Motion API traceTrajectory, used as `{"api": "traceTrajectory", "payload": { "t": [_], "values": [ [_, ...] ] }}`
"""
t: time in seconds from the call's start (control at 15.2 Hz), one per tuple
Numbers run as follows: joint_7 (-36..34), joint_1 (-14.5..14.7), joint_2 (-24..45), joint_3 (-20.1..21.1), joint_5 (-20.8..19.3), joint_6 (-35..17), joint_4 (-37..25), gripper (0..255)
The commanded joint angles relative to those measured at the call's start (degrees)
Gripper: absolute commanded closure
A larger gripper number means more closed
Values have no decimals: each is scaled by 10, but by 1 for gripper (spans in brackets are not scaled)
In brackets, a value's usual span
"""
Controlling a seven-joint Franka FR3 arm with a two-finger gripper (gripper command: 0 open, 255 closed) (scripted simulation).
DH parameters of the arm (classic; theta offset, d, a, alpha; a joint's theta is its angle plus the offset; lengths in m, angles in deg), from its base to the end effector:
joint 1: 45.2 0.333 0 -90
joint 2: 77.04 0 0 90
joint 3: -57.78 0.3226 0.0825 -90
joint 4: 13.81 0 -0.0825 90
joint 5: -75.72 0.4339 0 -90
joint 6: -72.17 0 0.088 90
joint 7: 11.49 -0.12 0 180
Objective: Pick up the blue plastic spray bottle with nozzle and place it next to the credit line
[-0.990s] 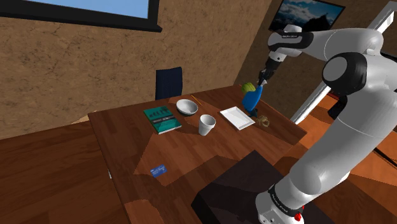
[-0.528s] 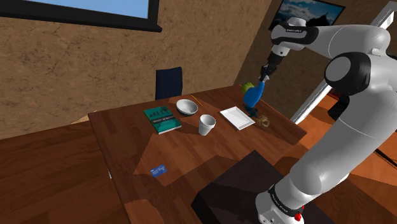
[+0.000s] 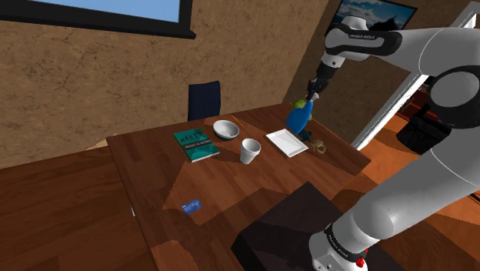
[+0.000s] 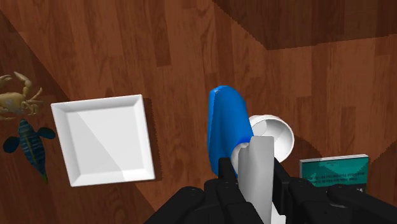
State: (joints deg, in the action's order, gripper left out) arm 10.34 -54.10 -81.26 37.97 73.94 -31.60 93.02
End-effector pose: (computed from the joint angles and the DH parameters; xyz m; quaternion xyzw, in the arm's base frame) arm 0.5151 -0.2904 0.5257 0.9984 -0.0561 0.0061 0.0058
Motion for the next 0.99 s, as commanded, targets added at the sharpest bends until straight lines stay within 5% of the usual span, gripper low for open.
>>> {"api": "traceTrajectory", "payload": {
  "t": [0.0,0.92],
  "values": [
    [-34,13,-33,17,-10,-9,41,255],
    [-233,83,-160,145,-8,-8,171,255]
  ]
}}
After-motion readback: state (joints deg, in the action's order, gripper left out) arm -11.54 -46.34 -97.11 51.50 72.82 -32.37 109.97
